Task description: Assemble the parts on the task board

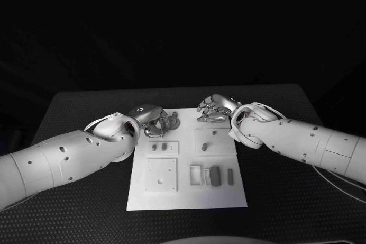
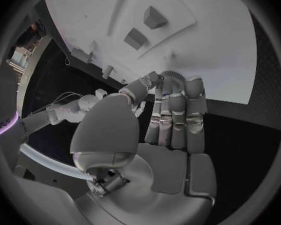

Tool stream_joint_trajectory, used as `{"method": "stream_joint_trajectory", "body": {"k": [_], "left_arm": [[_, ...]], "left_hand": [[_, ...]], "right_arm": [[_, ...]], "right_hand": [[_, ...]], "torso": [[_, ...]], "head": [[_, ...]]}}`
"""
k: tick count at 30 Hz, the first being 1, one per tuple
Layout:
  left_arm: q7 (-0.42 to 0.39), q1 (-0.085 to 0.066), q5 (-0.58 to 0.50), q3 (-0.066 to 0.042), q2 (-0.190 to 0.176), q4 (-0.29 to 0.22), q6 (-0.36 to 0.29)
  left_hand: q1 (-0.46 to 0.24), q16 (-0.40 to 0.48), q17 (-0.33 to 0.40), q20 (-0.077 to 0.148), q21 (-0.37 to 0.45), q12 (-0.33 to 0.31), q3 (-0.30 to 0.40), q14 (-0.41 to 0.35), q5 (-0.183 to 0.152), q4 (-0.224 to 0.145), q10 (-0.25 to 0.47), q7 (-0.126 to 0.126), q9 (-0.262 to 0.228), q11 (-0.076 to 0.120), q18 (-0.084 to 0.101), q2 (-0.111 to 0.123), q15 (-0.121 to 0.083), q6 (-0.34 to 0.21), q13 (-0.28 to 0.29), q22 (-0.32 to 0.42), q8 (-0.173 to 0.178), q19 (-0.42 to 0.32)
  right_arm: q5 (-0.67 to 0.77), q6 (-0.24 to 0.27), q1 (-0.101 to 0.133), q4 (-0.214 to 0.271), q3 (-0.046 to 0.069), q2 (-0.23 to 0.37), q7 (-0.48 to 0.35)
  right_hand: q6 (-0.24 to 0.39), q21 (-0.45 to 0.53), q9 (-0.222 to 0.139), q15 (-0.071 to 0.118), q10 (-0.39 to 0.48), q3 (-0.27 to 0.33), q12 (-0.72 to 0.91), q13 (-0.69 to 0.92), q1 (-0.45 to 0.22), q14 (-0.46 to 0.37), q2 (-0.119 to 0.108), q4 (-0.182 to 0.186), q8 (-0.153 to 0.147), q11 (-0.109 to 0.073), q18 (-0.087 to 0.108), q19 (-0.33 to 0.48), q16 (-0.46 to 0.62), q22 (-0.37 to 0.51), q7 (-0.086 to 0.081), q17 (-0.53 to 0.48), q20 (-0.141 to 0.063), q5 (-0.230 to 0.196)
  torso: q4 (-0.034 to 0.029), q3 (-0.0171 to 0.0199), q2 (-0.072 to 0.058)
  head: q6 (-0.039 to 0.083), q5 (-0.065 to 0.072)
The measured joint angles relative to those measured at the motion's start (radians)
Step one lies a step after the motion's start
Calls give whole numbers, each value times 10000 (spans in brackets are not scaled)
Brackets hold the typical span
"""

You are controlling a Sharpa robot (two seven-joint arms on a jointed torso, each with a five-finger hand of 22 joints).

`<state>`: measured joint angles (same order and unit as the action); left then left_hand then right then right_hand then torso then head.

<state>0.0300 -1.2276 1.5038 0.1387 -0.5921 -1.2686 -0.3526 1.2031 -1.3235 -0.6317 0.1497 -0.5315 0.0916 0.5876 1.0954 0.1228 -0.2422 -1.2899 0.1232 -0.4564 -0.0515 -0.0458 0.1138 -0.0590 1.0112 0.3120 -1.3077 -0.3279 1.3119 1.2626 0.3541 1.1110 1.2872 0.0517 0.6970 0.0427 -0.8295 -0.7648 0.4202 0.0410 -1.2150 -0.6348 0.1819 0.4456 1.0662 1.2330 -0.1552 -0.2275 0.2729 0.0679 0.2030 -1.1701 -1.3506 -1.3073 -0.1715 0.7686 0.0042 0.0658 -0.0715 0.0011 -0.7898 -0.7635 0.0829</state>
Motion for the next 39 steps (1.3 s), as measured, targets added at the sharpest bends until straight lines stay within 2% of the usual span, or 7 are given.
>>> {"method": "stream_joint_trajectory", "body": {"k": [8, 19, 28, 39], "left_arm": [[30, -2, -183, 10, -446, -318, 105], [30, -2, -167, 12, -747, -462, 95], [66, -2, -143, 15, -774, -515, 114], [92, -2, -56, 38, -606, -381, 191]], "left_hand": [[0, 1, 0, -2, 0, -1, 0, 0, -1, 0, 2, 0, -7, 2, 0, 1, 0, 0, 0, 1, 35, 0], [0, 1, 10, -18, 0, -38, -1, 0, -1, -1, 6, -1, -5, 6, 0, 2, 1, -1, -2, 2, 37, 14], [-1, 1, 9, -20, 0, -39, -2, -1, -2, -1, 15, -3, -2, 15, 0, 4, 1, -3, 11, 3, 37, 13], [-14, 1, 19, -1, 1, -76, -2, 0, -36, -1, -14, -5, 9, -13, 1, 18, 2, -5, 12, 4, 39, 36]], "right_arm": [[-4, 0, 0, 5, 0, 41, -1], [-8, 0, 0, 17, 0, 47, -1], [-10, 0, 0, 24, 0, 48, -1], [-12, 0, 0, 28, 0, 45, -2]], "right_hand": [[-1, 0, 0, -15, 1, 0, 0, -1, 0, 14, 0, 0, 0, -1, 0, 1, 0, 0, 2, 0, 1, 0], [-22, 0, -8, -17, 1, 0, 0, -1, 0, 17, 0, 0, 0, -2, 0, 1, 0, 0, -13, 0, 1, 0], [2, 0, -8, -30, 2, 0, 0, -2, 0, 30, 0, 0, 0, -3, -1, 1, 0, 0, -43, 0, 1, 0], [2, 0, -6, 1, 11, 0, 0, -3, 0, -1, 0, 0, 0, -11, -1, 1, 0, 0, -41, 0, -40, 0]], "torso": [[-4, -4, -1], [1, -21, -6], [8, -13, -9], [18, 0, -12]], "head": [[-7, -19], [-12, -53], [-24, -53], [-27, -68]]}}
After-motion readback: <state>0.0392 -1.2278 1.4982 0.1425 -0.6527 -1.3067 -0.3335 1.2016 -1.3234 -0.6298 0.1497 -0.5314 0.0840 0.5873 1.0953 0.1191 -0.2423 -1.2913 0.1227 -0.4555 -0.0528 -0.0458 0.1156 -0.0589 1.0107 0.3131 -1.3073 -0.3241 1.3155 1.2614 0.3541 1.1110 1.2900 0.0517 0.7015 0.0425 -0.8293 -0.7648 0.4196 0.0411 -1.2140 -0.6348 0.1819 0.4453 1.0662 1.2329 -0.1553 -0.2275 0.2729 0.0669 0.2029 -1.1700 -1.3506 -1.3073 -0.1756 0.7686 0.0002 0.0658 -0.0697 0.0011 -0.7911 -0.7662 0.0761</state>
